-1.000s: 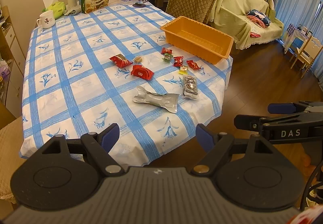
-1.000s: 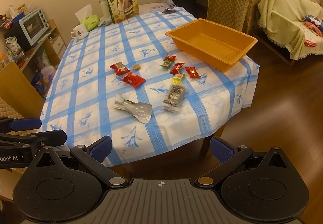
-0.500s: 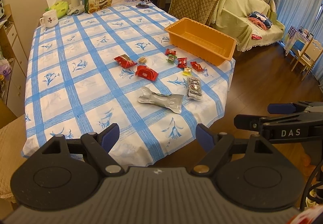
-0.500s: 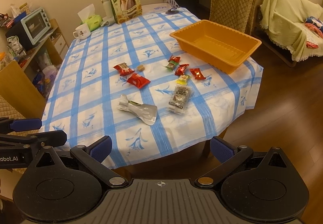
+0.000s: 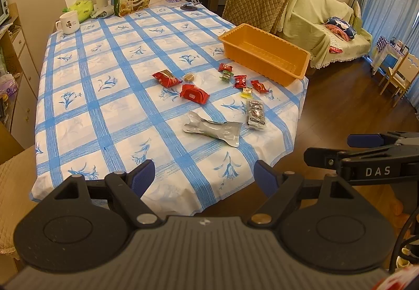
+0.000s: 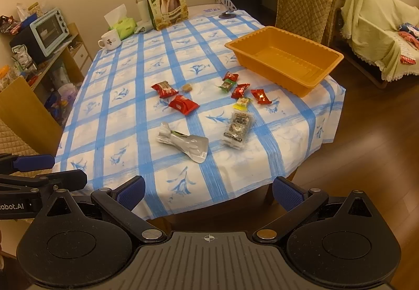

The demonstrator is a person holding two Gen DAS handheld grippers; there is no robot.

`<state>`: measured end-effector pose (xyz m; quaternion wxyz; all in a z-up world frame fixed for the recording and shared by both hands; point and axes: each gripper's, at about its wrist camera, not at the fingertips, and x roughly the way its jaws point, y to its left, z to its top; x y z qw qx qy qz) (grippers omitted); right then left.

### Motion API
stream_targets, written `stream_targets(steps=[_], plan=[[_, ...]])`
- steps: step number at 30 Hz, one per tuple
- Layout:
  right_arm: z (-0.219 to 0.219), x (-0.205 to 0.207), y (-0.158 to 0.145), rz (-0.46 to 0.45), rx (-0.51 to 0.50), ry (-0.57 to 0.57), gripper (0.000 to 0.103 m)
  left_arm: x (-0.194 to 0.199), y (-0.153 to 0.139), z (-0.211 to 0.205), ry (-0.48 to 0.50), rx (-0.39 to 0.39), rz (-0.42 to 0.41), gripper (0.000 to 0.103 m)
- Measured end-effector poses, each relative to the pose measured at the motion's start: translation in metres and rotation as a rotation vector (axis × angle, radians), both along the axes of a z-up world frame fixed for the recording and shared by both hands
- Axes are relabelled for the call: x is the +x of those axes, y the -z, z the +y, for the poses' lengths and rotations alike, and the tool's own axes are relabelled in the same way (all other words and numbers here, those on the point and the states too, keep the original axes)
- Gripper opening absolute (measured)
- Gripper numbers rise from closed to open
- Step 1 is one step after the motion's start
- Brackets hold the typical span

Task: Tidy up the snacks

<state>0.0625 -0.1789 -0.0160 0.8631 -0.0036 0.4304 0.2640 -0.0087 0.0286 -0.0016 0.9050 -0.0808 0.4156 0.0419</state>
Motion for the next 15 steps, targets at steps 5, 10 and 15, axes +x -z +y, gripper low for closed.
stream_targets(steps=[5,10,15], plan=[[-0.0002,0.0006,-0.0004,0.001,-0.001,0.000,0.103,0.0000,-0.0003,0.0001,0.001,0.000,0.000,0.081],[-0.0005,0.0011,-0.0002,0.001,0.000,0.000,0.103,0.0002,-0.0003,-0.0001,0.000,0.000,0.000,0.081],[-0.0004,0.0018,-0.0001,0.001,0.000,0.000,0.103,0.0003,-0.0005,-0.0001,0.000,0.000,0.000,0.081]])
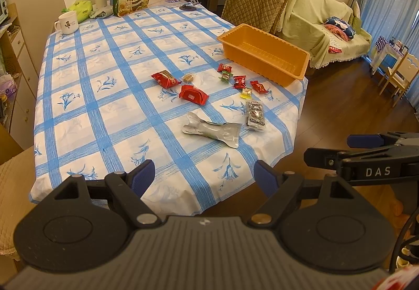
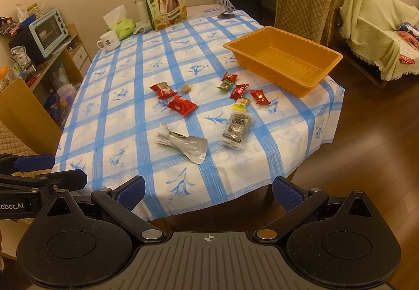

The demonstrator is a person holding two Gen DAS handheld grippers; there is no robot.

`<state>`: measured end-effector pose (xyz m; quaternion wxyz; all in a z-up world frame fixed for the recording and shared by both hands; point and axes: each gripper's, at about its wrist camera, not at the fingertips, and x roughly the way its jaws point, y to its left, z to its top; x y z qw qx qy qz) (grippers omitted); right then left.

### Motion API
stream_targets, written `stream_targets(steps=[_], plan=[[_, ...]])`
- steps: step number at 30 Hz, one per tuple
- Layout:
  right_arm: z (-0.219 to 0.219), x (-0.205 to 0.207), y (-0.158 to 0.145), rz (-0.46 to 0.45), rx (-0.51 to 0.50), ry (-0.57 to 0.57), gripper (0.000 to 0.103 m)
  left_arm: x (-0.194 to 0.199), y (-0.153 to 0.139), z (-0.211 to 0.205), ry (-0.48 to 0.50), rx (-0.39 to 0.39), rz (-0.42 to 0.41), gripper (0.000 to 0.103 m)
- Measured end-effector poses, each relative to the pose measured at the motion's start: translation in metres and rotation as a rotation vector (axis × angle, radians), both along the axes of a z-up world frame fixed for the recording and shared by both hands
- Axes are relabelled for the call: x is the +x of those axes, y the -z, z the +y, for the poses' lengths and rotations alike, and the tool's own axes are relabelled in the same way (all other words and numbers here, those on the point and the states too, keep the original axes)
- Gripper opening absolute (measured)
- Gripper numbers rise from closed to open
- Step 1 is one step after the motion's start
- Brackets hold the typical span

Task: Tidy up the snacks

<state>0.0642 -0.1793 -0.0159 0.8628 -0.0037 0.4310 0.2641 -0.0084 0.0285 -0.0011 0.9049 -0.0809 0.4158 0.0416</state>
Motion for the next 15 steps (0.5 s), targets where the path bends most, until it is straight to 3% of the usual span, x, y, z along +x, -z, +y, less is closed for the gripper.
stream_targets(steps=[15], plan=[[0.0010,0.0030,0.0004,0.001,-0.001,0.000,0.103,-0.0002,-0.0005,0.0006,-0.001,-0.002,0.001,0.081]])
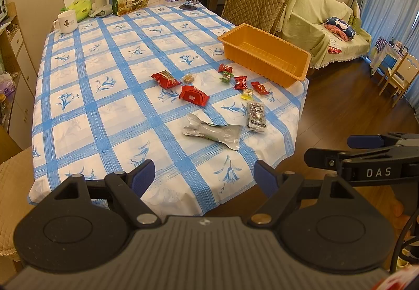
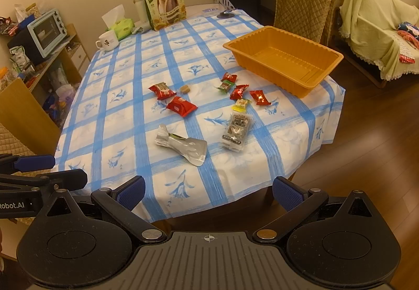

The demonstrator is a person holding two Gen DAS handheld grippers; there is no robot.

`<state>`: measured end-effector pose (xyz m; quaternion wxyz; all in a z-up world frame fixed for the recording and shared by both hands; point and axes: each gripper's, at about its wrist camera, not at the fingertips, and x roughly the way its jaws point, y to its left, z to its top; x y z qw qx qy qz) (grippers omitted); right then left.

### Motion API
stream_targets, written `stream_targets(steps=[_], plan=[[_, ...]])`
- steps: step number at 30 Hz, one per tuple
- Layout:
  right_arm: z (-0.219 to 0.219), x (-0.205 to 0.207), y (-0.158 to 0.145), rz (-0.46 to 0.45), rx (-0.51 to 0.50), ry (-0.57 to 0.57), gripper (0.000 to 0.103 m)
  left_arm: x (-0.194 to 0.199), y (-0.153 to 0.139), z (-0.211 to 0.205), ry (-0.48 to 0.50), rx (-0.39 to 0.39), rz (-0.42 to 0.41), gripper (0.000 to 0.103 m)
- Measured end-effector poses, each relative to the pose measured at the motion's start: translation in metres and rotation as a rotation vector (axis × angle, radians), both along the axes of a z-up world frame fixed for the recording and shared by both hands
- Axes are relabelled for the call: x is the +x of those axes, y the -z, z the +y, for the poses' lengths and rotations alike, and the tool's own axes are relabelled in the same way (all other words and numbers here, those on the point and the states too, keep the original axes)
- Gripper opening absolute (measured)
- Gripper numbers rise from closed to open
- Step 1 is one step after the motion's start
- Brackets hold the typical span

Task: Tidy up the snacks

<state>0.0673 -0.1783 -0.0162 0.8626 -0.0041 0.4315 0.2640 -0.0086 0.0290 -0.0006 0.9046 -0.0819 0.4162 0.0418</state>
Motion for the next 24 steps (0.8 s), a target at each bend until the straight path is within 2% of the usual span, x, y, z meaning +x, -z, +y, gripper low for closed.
stream_targets(steps=[14,24], plan=[[-0.001,0.010,0.006,0.017,0.003,-0.002,0.103,0.014,0.004,-0.002,-0.011,-0.008,0.020,0.081],[-0.012,0.036,0.028,0.016,0.068,-0.003,0.103,0.042,0.026,-0.001,-0.032,-0.041,0.035,0.081]])
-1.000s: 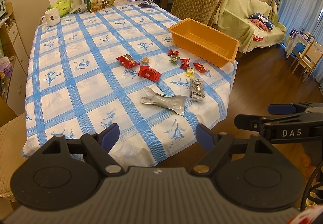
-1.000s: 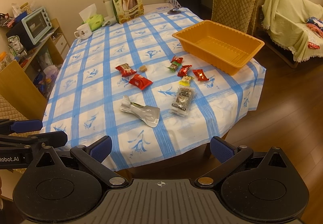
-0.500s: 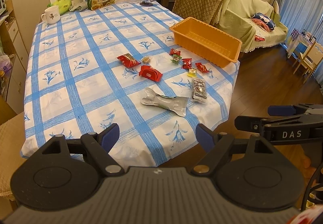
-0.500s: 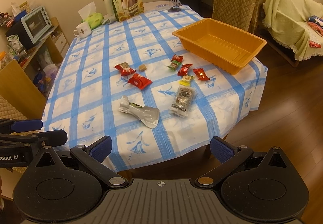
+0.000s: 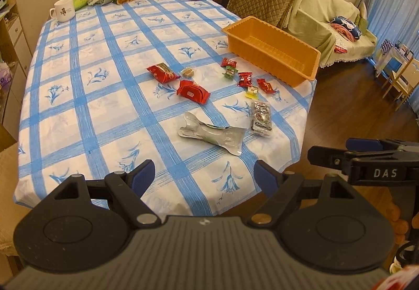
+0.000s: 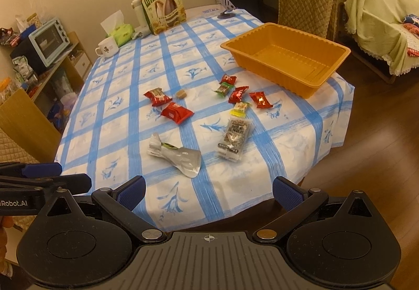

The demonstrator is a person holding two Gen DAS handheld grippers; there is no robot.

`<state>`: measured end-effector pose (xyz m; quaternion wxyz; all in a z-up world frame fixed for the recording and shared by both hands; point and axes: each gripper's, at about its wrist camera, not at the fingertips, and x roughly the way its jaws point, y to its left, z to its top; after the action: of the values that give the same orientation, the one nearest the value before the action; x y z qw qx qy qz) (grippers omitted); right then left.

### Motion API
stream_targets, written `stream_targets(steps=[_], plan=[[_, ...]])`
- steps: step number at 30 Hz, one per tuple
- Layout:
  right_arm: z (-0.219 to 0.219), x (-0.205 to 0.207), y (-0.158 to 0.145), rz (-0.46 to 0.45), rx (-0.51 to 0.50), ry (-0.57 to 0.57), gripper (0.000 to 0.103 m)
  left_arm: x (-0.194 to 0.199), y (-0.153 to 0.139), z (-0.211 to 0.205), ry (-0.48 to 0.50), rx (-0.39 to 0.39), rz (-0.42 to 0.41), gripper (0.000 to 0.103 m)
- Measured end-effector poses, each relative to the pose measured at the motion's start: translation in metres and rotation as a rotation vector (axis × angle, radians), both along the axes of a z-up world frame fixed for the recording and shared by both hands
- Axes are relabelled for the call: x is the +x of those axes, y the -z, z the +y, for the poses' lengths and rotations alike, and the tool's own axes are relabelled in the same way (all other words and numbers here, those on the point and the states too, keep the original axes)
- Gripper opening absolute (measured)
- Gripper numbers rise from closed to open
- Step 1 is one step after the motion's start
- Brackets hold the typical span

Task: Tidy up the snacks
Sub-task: 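Grasp the silver-green bag with the left tool while the right tool grasps the seed packet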

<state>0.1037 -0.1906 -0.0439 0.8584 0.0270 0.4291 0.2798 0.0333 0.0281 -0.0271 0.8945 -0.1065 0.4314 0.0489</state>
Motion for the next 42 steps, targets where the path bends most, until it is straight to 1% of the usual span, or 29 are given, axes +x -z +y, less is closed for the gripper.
stream_targets(steps=[2,9,11,14,19,28,29,31,34,38,42], plan=[[-0.003,0.009,0.006,-0.001,0.011,0.003,0.103,0.009,0.008,0.000,-0.015,-0.004,0.003,0.081],[-0.012,0.037,0.025,-0.020,0.001,0.021,0.102,0.038,0.029,-0.003,-0.048,-0.013,0.008,0.081],[-0.013,0.046,0.030,-0.021,-0.003,0.015,0.093,0.047,0.034,-0.004,-0.052,-0.016,0.009,0.081],[-0.014,0.059,0.037,-0.016,-0.006,0.003,0.090,0.059,0.042,-0.006,-0.068,-0.026,0.009,0.079],[-0.015,0.077,0.047,-0.012,-0.011,-0.017,0.087,0.078,0.054,-0.005,-0.110,-0.072,0.003,0.070],[-0.018,0.109,0.058,0.001,-0.025,-0.037,0.086,0.106,0.072,-0.002,-0.201,-0.183,0.002,0.064],[-0.019,0.113,0.059,0.002,-0.027,-0.040,0.086,0.108,0.074,-0.002,-0.208,-0.183,0.006,0.064],[-0.019,0.119,0.061,0.006,-0.030,-0.044,0.086,0.114,0.078,-0.004,-0.221,-0.179,0.024,0.059],[-0.019,0.128,0.065,0.012,-0.030,-0.052,0.086,0.120,0.085,-0.003,-0.241,-0.195,0.051,0.056],[-0.018,0.137,0.068,0.019,-0.029,-0.063,0.086,0.125,0.093,-0.002,-0.271,-0.206,0.081,0.054],[-0.016,0.144,0.070,0.026,-0.027,-0.077,0.086,0.130,0.101,0.000,-0.291,-0.223,0.113,0.048]])
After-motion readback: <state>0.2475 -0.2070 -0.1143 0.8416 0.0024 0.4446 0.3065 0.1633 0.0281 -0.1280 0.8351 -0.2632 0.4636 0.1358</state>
